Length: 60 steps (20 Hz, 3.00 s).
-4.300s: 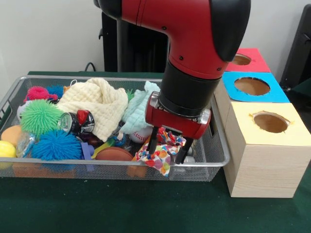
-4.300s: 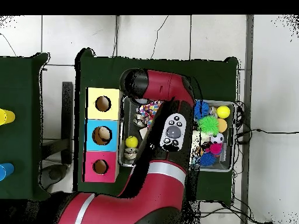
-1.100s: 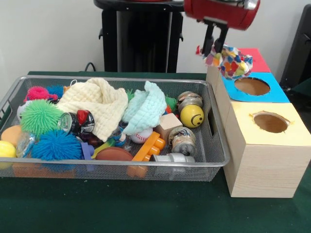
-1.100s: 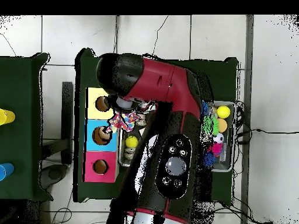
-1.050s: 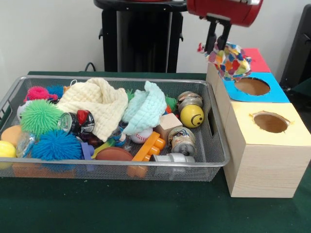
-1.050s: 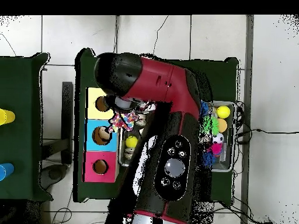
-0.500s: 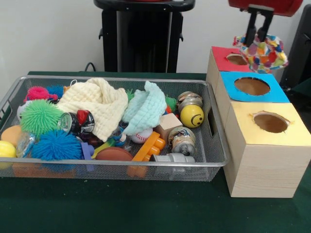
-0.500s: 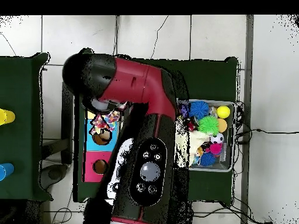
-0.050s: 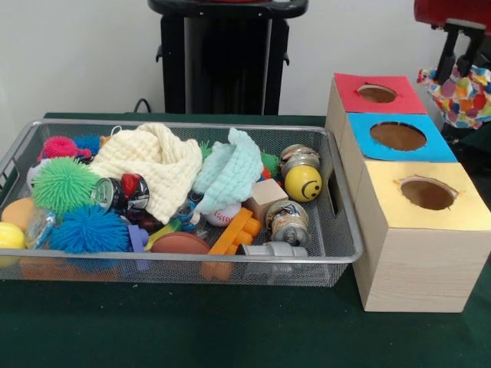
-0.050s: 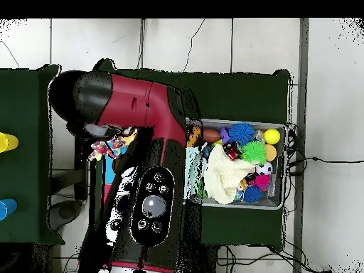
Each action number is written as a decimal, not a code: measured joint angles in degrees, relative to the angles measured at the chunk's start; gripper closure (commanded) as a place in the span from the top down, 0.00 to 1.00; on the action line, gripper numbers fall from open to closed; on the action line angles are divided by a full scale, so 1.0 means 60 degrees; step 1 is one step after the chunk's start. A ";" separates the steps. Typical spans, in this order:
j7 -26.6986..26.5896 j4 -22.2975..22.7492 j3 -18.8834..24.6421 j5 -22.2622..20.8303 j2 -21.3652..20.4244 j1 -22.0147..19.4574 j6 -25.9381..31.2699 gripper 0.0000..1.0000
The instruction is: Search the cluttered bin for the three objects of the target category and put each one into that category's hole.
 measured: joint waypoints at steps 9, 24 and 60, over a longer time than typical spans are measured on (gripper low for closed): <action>0.0100 -0.0289 0.0001 -0.0036 0.0685 -0.0290 -0.0030 0.00; 0.0239 -0.2841 -0.0074 -0.0021 0.2546 -0.0491 0.0032 0.00; 0.0841 -0.2219 -0.0271 -0.0074 0.1808 -0.0183 0.0184 0.00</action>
